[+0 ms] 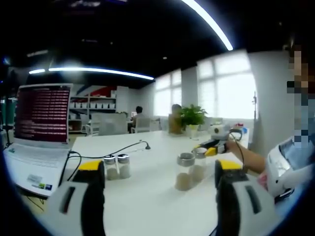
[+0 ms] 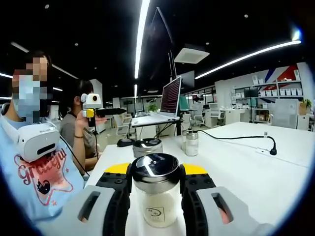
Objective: Rotate the seasoning bottle until the label or dispensing opening points toward the visible target arrow and the bottle remains upright within the marked orientation range
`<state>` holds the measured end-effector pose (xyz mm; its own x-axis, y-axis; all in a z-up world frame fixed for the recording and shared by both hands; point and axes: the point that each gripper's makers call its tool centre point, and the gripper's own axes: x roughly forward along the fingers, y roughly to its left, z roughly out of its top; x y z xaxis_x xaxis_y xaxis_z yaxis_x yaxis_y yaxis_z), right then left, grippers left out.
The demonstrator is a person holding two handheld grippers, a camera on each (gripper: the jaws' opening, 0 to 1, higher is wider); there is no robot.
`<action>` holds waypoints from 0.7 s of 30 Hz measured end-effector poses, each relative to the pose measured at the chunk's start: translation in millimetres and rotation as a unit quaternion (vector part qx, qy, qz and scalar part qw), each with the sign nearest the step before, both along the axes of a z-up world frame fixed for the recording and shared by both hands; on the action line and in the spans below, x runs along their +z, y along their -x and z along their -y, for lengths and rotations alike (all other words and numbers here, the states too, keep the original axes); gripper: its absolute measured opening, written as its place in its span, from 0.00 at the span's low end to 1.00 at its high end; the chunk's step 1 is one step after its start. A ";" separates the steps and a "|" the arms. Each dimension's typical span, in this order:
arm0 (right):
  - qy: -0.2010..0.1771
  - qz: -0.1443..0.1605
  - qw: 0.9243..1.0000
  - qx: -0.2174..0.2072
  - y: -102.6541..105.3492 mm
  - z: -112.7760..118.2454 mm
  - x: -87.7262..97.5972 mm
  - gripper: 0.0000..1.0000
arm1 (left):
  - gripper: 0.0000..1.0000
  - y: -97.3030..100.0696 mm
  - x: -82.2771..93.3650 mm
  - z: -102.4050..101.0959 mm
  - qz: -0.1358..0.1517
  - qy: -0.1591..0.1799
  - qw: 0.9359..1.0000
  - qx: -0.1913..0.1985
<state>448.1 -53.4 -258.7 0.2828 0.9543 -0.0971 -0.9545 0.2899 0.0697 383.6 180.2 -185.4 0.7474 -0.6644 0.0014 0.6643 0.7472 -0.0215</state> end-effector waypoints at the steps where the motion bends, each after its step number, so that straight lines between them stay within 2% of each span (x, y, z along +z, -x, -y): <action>1: 0.001 0.000 1.000 -0.002 0.1 -0.3 0.1 0.38 | 0.98 -0.1 -0.1 -0.3 -0.001 0.001 1.000 0.000; 21: 0.015 0.019 0.996 -0.088 -2.4 0.0 -1.7 0.38 | 0.98 0.3 -1.1 -2.0 -0.002 0.004 1.000 0.002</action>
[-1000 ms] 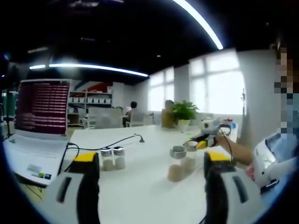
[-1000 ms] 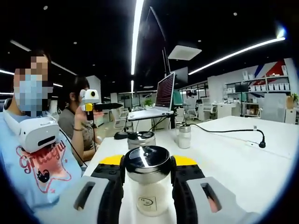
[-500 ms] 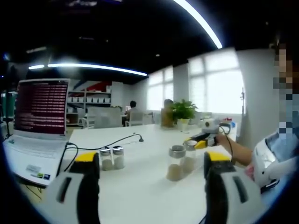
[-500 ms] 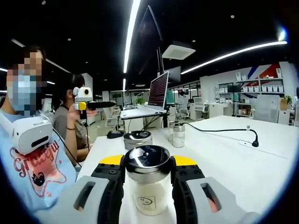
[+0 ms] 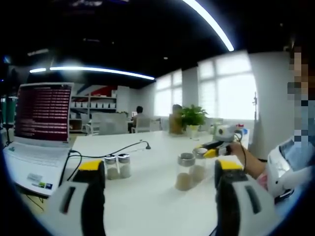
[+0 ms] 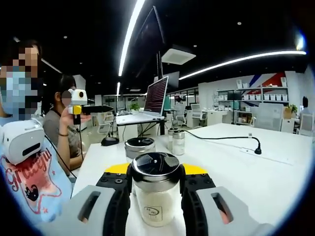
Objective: Rotate the seasoning bottle until the label or dispensing opening points toward the visible target arrow and the bottle remains upright within the marked orientation range
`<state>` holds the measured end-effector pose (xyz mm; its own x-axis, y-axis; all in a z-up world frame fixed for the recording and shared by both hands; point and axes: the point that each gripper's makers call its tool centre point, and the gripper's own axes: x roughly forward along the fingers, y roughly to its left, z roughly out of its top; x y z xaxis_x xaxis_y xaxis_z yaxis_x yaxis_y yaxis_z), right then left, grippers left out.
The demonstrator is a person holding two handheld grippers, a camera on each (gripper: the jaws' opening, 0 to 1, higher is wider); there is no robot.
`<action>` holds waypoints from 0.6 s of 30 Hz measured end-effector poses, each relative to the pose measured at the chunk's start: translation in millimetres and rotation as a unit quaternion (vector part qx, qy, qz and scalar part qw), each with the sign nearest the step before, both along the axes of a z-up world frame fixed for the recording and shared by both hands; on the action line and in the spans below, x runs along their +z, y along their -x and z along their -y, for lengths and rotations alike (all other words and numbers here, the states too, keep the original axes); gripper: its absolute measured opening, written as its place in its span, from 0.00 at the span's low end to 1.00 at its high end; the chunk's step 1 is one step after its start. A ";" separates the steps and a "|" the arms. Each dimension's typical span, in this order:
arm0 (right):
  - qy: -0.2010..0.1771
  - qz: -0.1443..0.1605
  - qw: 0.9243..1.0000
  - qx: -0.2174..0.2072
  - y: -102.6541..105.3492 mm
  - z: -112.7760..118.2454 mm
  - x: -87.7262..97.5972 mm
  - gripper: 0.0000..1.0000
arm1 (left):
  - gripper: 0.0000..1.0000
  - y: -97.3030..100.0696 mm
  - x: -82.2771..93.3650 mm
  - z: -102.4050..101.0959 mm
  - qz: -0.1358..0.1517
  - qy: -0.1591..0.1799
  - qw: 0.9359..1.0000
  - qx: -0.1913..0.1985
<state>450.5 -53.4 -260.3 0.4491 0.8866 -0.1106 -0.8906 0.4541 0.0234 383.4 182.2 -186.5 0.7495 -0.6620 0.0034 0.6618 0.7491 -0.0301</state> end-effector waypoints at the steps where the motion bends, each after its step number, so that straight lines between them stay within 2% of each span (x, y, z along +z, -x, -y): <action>1: 0.001 0.000 1.000 -0.006 -0.4 -0.1 0.0 0.38 | 0.98 0.0 0.3 -0.2 0.000 0.001 1.000 0.000; 13: -0.003 0.018 0.998 -0.068 -1.2 1.9 -1.0 0.38 | 0.98 1.0 1.2 -1.5 0.000 0.005 1.000 0.003; 18: -0.008 0.025 0.996 -0.081 -2.3 2.2 -0.5 0.38 | 0.98 0.8 1.3 -0.8 0.000 0.004 1.000 0.003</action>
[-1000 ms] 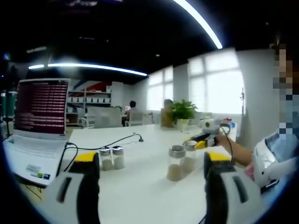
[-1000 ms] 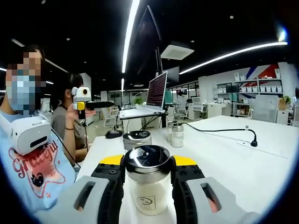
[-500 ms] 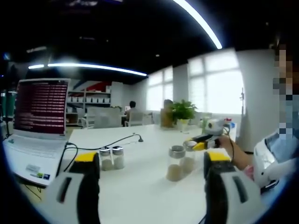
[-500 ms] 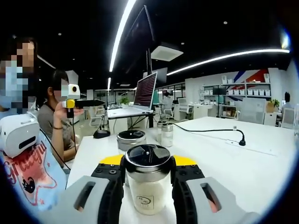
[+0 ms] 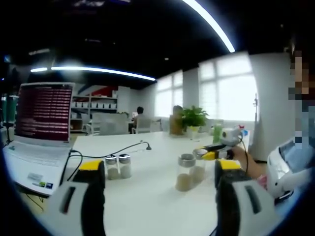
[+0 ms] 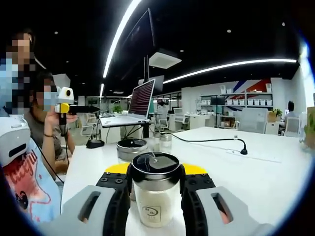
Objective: Rotate the seasoning bottle until the label or dispensing opening points toward the visible target arrow and the bottle remains upright within the marked orientation range
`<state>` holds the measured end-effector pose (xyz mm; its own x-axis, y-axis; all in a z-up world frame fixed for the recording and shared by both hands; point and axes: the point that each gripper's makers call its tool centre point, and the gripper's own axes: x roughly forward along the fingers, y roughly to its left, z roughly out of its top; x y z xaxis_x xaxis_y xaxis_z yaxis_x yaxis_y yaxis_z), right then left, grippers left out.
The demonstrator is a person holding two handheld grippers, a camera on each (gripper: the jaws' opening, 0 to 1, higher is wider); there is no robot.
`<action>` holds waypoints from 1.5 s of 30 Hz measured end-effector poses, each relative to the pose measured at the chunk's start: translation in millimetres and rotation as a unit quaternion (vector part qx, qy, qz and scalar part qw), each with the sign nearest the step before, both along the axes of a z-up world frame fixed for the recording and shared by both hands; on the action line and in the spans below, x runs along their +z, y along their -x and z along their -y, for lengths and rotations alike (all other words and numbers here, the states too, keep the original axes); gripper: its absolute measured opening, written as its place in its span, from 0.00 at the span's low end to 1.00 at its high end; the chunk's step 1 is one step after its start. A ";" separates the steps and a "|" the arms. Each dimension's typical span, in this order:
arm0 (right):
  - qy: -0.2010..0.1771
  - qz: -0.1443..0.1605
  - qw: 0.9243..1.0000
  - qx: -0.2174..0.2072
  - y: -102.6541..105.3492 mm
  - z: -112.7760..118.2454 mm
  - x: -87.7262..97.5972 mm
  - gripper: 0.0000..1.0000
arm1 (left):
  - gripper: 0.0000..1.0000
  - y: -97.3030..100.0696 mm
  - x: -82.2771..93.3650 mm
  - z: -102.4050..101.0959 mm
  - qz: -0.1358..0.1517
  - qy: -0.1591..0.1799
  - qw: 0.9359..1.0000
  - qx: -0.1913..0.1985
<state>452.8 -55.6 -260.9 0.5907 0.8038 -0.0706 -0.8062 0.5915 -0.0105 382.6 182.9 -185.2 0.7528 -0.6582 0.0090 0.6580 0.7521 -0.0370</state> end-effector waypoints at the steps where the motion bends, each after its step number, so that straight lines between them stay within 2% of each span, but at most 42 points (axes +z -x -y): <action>1: -0.002 0.001 1.000 -0.002 0.0 0.2 0.1 0.38 | 0.98 -0.1 0.1 0.0 0.000 0.000 1.000 0.000; 12: -0.016 0.009 0.998 -0.058 -4.0 1.4 1.4 0.37 | 0.98 -2.2 0.9 -1.1 -0.002 0.001 1.000 0.001; 19: -0.028 0.023 0.994 -0.104 -5.0 2.8 1.2 0.37 | 0.98 -3.5 0.4 -1.4 -0.004 0.002 1.000 0.002; 30: -0.025 0.033 0.989 -0.141 -6.4 3.6 1.5 0.38 | 0.98 -3.3 0.9 0.0 -0.005 0.004 1.000 -0.001; 45: -0.031 0.048 0.975 -0.214 -6.1 3.3 0.2 0.38 | 0.98 -3.0 -1.6 -1.9 -0.008 0.004 1.000 0.002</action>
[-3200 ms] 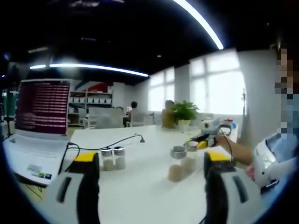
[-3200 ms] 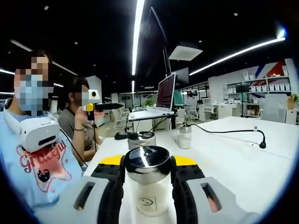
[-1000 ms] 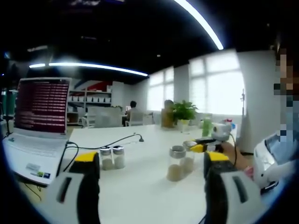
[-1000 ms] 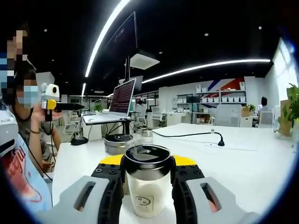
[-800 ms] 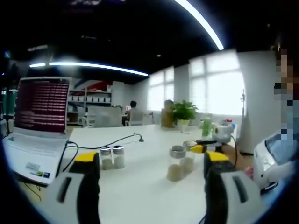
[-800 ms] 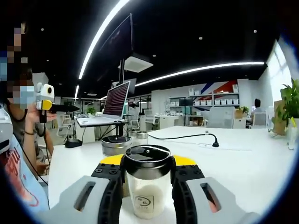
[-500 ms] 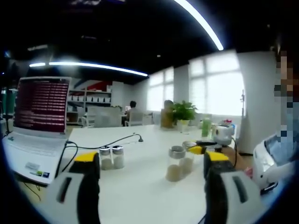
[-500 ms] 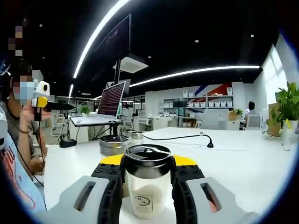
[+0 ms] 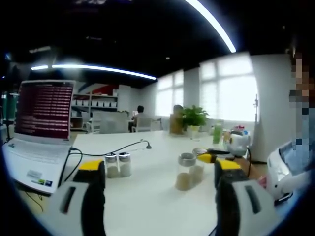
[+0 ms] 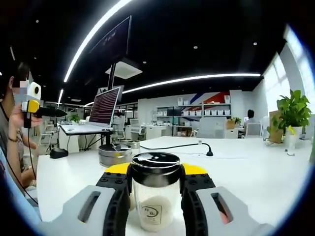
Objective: Rotate the seasoning bottle until the label or dispensing opening points toward the visible target arrow and the bottle remains upright within the marked orientation range
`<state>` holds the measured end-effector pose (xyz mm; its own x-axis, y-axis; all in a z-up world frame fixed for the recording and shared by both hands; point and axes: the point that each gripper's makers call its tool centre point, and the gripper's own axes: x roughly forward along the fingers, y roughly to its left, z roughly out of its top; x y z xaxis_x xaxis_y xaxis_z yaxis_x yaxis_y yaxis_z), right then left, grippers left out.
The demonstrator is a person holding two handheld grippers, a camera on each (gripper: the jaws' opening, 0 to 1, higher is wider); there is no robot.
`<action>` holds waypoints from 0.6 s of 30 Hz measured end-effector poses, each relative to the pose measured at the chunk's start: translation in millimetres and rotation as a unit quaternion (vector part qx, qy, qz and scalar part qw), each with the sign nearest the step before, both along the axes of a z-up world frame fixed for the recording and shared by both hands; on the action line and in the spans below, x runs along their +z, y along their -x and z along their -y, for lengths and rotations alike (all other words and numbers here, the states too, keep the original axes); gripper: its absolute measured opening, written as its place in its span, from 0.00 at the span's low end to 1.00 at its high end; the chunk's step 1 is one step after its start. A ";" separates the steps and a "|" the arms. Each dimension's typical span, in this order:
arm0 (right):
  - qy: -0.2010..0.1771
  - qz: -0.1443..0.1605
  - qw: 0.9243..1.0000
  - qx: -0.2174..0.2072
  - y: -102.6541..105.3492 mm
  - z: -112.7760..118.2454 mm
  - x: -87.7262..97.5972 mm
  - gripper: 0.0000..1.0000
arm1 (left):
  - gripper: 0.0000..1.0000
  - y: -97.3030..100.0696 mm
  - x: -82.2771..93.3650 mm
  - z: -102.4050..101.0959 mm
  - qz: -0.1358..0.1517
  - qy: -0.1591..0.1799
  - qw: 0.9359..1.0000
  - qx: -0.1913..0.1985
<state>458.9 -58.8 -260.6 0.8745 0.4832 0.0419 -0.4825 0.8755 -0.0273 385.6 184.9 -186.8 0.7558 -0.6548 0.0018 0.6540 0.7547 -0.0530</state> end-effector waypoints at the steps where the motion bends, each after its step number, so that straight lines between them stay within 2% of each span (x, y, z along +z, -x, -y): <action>1: 0.000 0.000 1.000 -0.002 -0.2 0.4 0.0 0.38 | 0.98 -0.1 -0.1 -0.3 0.000 0.000 1.000 0.001; 18: -0.004 0.017 0.999 -0.051 -0.5 2.1 -0.3 0.38 | 0.97 0.9 -2.1 -1.2 -0.003 0.003 1.000 0.004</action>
<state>459.4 -61.0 -260.9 0.9169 0.3916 0.0766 -0.3901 0.9201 -0.0347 384.7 186.1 -188.9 0.7613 -0.6484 0.0003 0.6472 0.7599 -0.0615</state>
